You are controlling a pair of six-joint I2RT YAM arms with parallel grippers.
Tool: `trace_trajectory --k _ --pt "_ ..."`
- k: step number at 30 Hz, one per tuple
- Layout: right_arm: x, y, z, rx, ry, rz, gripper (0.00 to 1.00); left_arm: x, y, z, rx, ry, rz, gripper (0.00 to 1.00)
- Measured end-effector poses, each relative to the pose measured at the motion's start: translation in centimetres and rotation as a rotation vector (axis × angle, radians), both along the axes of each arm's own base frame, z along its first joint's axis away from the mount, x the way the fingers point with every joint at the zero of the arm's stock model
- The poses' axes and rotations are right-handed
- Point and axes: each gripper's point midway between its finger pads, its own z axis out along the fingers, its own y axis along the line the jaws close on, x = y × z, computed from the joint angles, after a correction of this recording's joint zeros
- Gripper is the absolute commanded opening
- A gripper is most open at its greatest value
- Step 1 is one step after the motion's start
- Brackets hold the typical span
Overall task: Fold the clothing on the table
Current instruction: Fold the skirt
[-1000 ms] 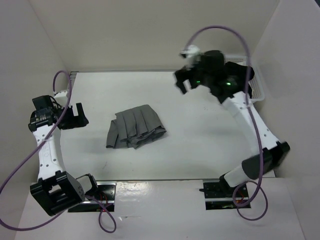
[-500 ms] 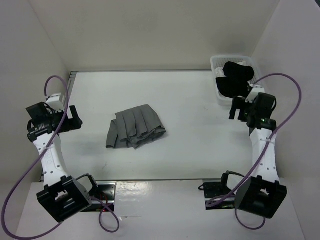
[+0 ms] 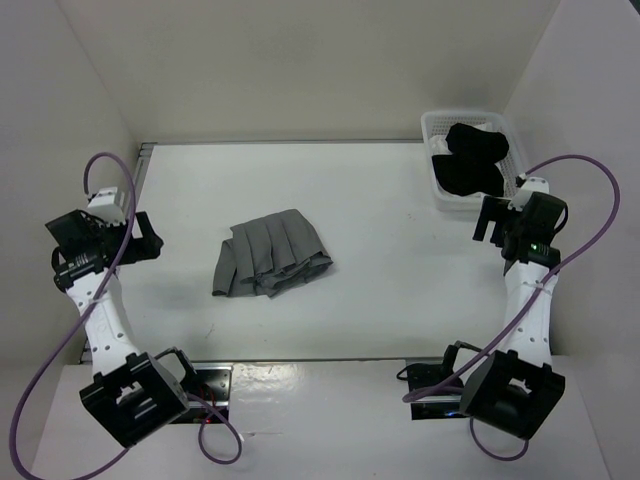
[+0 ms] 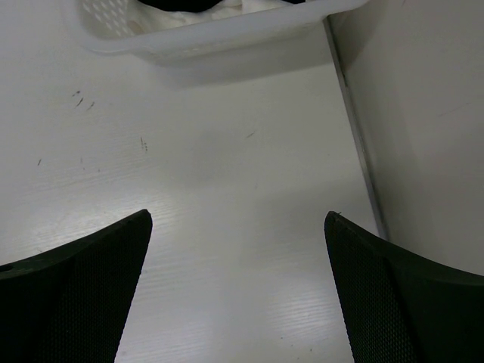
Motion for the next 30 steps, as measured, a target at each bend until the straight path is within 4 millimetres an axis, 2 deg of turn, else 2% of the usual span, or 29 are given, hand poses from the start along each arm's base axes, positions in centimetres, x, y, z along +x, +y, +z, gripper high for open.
trace_trajectory --k 9,16,18,21,23,26,30 --pt "0.3 -0.3 -0.7 -0.016 0.022 0.013 0.99 0.5 -0.1 0.1 -0.002 -0.02 -0.018 0.99" --pt "0.7 -1.1 -2.2 -0.026 0.067 0.0 0.99 1.3 0.2 -4.2 -0.12 0.117 -0.026 0.99" --pt "0.8 -1.0 -2.4 -0.019 0.072 0.005 0.99 1.1 0.0 -4.4 -0.129 0.128 -0.026 0.99" --pt "0.9 -0.5 -2.1 -0.008 0.056 0.028 0.99 0.9 0.0 -3.1 -0.098 0.091 -0.024 0.99" --pt "0.8 -0.2 -1.5 -0.009 0.035 0.041 0.99 0.7 -0.1 -1.6 -0.058 0.045 -0.022 0.99" --pt "0.6 0.9 0.7 -0.034 -0.029 0.069 0.99 0.5 -0.3 0.7 -0.009 -0.03 -0.03 0.99" --pt "0.4 2.2 2.8 -0.064 -0.096 0.105 0.99 0.4 -0.3 0.9 0.004 -0.039 -0.044 0.99"
